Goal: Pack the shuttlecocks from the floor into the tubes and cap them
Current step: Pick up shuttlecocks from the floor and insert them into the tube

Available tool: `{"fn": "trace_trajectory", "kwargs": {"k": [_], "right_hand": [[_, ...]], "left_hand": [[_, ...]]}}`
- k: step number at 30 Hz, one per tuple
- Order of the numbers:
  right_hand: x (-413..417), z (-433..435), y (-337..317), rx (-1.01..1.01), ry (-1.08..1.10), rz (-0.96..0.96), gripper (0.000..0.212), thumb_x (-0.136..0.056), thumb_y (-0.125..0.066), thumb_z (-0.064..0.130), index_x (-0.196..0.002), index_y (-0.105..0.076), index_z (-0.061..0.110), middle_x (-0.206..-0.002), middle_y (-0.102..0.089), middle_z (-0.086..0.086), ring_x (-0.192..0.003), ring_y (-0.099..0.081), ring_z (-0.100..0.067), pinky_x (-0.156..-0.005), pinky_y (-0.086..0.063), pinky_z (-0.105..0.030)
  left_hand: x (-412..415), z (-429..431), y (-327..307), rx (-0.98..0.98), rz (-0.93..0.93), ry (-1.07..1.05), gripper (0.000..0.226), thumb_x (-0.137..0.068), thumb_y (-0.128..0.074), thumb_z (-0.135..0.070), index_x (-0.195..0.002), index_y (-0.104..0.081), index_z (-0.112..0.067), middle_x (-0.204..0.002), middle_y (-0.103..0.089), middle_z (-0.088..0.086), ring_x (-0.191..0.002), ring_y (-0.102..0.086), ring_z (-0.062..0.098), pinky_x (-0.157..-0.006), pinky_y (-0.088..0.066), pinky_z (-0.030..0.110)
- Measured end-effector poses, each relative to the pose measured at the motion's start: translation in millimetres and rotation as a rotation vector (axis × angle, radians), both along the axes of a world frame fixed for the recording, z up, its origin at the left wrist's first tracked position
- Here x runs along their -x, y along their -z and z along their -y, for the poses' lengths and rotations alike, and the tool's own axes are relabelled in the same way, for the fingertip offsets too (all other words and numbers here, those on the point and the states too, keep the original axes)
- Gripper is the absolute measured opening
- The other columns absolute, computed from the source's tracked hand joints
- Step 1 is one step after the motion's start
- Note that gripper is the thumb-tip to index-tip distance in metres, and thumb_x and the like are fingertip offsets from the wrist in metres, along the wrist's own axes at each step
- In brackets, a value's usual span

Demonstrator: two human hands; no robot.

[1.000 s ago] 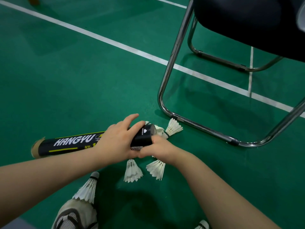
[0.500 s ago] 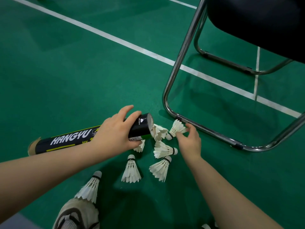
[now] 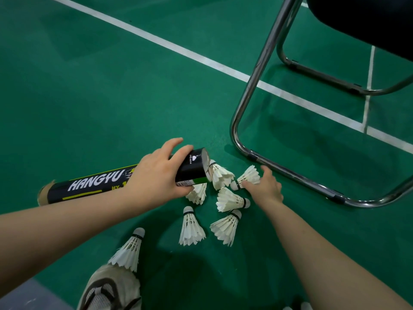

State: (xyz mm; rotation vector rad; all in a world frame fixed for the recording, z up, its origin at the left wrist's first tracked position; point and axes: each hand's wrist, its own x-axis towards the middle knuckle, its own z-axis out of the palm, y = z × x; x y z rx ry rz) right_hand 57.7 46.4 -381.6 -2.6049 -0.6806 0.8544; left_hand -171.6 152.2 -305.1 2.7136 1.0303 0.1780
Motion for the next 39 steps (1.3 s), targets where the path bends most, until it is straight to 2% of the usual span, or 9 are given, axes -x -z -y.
{"fn": "trace_trajectory", "kwargs": {"k": [6,9,14,17,22,26,31,35,39], "right_hand": [[7,9,7,-0.085,0.065,-0.098,0.019,-0.088,-0.051,0.036,-0.086,-0.057,0.018,-0.091,-0.059,-0.003,-0.089,-0.053,-0.026,-0.08,-0.044,-0.036],[17,10,-11,-0.49,0.251,-0.137,0.024,-0.09,-0.051,0.023,-0.069,-0.049,0.01,-0.065,-0.047,0.0,-0.061,-0.041,-0.015,-0.053,-0.03,-0.028],[49,-7,-62,-0.98,0.304,-0.276,0.033,-0.092,-0.047,0.004,-0.061,-0.05,0.015,-0.057,-0.046,0.007,-0.046,-0.039,0.005,-0.047,-0.034,-0.013],[67,-18,-86,-0.826,0.029,-0.497,0.028,-0.094,-0.049,0.012,-0.067,-0.058,0.015,-0.063,-0.053,0.007,-0.052,-0.046,0.004,-0.055,-0.041,-0.014],[74,-25,-101,-0.356,-0.393,-0.689,0.029,-0.093,-0.043,0.05,-0.096,-0.063,0.029,-0.109,-0.064,0.001,-0.104,-0.057,-0.011,-0.094,-0.042,-0.029],[72,-24,-105,-0.275,-0.535,-0.837,0.021,-0.088,-0.059,0.024,-0.108,-0.064,0.021,-0.1,-0.063,0.005,-0.088,-0.056,0.0,-0.079,-0.043,-0.017],[82,-24,-91,-0.191,-0.591,-0.86,0.039,-0.066,-0.065,0.021,-0.104,-0.065,0.014,-0.099,-0.064,-0.005,-0.095,-0.056,-0.015,-0.098,-0.043,-0.041],[81,-26,-93,-0.49,-0.304,-0.931,0.011,-0.087,-0.058,0.021,-0.093,-0.065,0.014,-0.088,-0.063,-0.001,-0.084,-0.059,-0.012,-0.083,-0.047,-0.028],[57,-29,-86,-0.695,0.219,-0.556,0.015,-0.089,-0.053,0.02,-0.079,-0.063,0.02,-0.08,-0.066,0.004,-0.083,-0.061,-0.013,-0.078,-0.044,-0.03]], "left_hand": [[-1,0,3,-0.001,-0.006,0.008,0.083,-0.059,-0.07,-0.053,-0.129,-0.039,-0.019,-0.127,-0.051,0.011,-0.089,-0.061,0.034,-0.075,-0.051,0.041],[-2,0,3,0.0,-0.017,0.022,0.079,-0.061,-0.061,-0.055,-0.128,-0.033,-0.024,-0.115,-0.057,0.007,-0.088,-0.06,0.032,-0.073,-0.051,0.041],[-1,-1,5,-0.006,-0.029,0.032,0.078,-0.061,-0.064,-0.053,-0.128,-0.037,-0.023,-0.107,-0.06,0.006,-0.086,-0.06,0.031,-0.072,-0.051,0.04],[-3,0,6,-0.007,-0.016,0.034,0.077,-0.059,-0.06,-0.053,-0.126,-0.034,-0.025,-0.104,-0.062,0.006,-0.083,-0.061,0.032,-0.07,-0.052,0.04],[-2,2,6,-0.001,0.015,0.046,0.077,-0.058,-0.057,-0.056,-0.124,-0.037,-0.024,-0.1,-0.063,0.006,-0.08,-0.062,0.032,-0.067,-0.054,0.04],[1,5,7,-0.004,0.033,0.068,0.074,-0.06,-0.047,-0.058,-0.124,-0.037,-0.022,-0.097,-0.063,0.007,-0.077,-0.062,0.032,-0.064,-0.054,0.04],[0,12,7,-0.011,0.002,0.112,0.074,-0.06,-0.045,-0.057,-0.123,-0.038,-0.021,-0.094,-0.063,0.006,-0.073,-0.062,0.03,-0.061,-0.054,0.039],[-3,8,5,0.015,0.004,0.086,0.076,-0.06,-0.05,-0.059,-0.125,-0.036,-0.023,-0.1,-0.061,0.006,-0.08,-0.061,0.031,-0.068,-0.053,0.04],[-6,4,2,0.018,-0.021,0.037,0.082,-0.061,-0.071,-0.051,-0.13,-0.041,-0.02,-0.107,-0.059,0.006,-0.088,-0.058,0.032,-0.073,-0.049,0.039]]}}
